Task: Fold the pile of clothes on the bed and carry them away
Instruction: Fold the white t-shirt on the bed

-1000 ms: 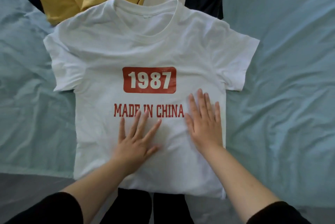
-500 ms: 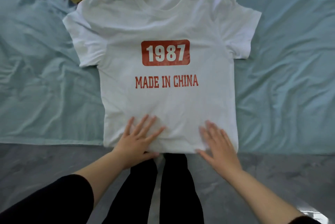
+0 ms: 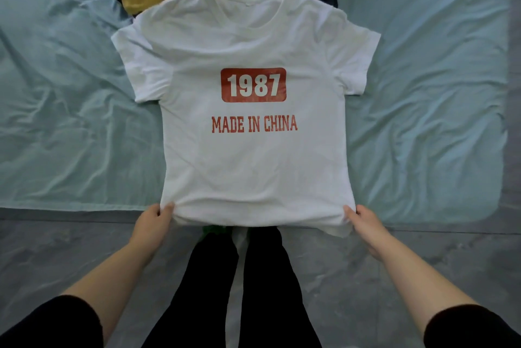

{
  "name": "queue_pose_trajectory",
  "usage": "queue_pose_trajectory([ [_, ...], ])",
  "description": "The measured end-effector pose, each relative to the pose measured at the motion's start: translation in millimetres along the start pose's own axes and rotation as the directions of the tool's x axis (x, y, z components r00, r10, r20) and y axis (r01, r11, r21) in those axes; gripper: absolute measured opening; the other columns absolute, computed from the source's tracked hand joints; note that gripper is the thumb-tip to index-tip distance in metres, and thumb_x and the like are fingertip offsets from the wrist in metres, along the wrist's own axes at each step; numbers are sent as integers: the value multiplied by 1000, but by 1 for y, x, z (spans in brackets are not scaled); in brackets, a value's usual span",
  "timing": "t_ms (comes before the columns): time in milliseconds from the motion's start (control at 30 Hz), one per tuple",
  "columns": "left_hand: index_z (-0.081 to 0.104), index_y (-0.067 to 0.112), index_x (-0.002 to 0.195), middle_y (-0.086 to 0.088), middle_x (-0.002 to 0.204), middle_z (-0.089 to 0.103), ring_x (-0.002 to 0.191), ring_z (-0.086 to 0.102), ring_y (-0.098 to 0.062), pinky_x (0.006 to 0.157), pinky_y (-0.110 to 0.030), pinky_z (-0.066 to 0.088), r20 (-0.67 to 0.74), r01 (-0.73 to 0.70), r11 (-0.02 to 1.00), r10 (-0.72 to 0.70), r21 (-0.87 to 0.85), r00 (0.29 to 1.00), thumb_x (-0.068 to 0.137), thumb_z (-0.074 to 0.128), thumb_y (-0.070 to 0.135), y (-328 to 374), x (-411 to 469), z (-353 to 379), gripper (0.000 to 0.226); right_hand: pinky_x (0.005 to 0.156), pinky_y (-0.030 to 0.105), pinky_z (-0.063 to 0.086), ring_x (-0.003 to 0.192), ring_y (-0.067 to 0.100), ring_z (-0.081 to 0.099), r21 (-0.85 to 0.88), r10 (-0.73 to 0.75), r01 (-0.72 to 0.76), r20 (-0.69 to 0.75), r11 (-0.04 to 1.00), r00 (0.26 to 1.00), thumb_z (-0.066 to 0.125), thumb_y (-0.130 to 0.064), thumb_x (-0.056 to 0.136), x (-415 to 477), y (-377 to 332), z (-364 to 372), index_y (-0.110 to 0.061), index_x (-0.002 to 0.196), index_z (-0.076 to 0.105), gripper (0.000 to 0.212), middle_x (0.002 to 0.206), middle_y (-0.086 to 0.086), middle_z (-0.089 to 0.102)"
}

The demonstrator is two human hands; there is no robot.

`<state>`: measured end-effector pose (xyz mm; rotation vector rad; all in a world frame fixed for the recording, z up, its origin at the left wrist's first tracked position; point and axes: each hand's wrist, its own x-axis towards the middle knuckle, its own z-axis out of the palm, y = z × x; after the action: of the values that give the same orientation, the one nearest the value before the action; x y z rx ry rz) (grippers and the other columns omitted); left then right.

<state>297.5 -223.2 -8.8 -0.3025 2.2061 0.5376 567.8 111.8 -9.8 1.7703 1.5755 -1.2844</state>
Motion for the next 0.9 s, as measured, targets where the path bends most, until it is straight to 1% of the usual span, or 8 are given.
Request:
queue_pose_trajectory([
  [133, 59, -2, 98, -22, 101, 61, 95, 57, -36, 81, -43, 44, 7, 2, 1000, -2, 5, 1000, 101, 45, 32, 28, 2, -19, 37, 62, 30, 43, 76, 23, 54, 51, -10, 11, -28, 999, 1000, 46, -21, 101, -4, -35, -17, 5, 101, 58, 28, 92, 22, 60],
  [300, 62, -2, 117, -20, 122, 62, 108, 61, -36, 75, -34, 50, 119, 255, 863, -225, -437, 967, 99, 48, 13, 84, 36, -21, 27, 37, 26, 52, 37, 12, 61, 679, 189, -168, 44, 714, 981, 44, -4, 100, 18, -111, -31, -4, 80, 52, 22, 47, 7, 63],
  [433, 39, 5, 144, -10, 140, 50, 96, 63, -27, 50, -34, 58, 327, 349, -24, -410, -937, 851, 106, 28, 11, 125, 64, -22, 40, 102, 38, 46, 103, 22, 69, 892, 144, -197, 150, 407, 978, 23, -3, 103, 52, -150, -24, 3, 107, 50, 28, 104, 18, 69],
  [567, 25, 17, 149, -15, 141, 49, 112, 61, -30, 92, -41, 52, 119, 236, 297, -362, -925, 924, 103, 20, 14, 140, 50, -6, 46, 106, 37, 42, 122, 31, 56, 862, 21, -29, 21, 507, 1000, 33, -8, 101, 53, -155, -12, -6, 122, 47, 25, 128, 17, 57],
  [667, 32, 24, 141, -13, 129, 54, 93, 57, -21, 78, -35, 46, -283, -117, 855, -37, -505, 958, 94, 46, 11, 144, 36, 7, 51, 99, 38, 47, 110, 28, 61, 331, -273, 363, -289, 871, 918, 50, -6, 94, 51, -153, -9, -15, 123, 54, 31, 121, 14, 64],
  [733, 34, 28, 142, -8, 137, 48, 114, 51, -24, 95, -41, 45, -256, -362, 931, 363, 54, 896, 90, 61, 21, 146, 37, 15, 59, 102, 36, 43, 116, 22, 56, -155, -589, 569, -255, 808, 767, 56, -8, 90, 54, -156, -7, -15, 127, 56, 38, 129, 7, 61],
  [800, 25, 36, 147, -1, 148, 35, 135, 36, -25, 113, -45, 30, 23, -508, 656, 600, 558, 800, 83, 67, 44, 152, 42, 21, 76, 112, 37, 29, 131, 17, 44, -500, -757, 657, 3, 565, 653, 61, -17, 87, 64, -164, -5, -20, 137, 48, 52, 141, -2, 50],
  [900, 20, 40, 148, 5, 151, 30, 140, 29, -20, 118, -41, 18, 348, -599, 195, 659, 777, 666, 83, 59, 56, 169, 62, 22, 77, 114, 36, 15, 133, 19, 39, -710, -722, 644, 281, 286, 632, 58, -26, 89, 85, -185, -5, -25, 130, 53, 41, 135, -5, 48],
])
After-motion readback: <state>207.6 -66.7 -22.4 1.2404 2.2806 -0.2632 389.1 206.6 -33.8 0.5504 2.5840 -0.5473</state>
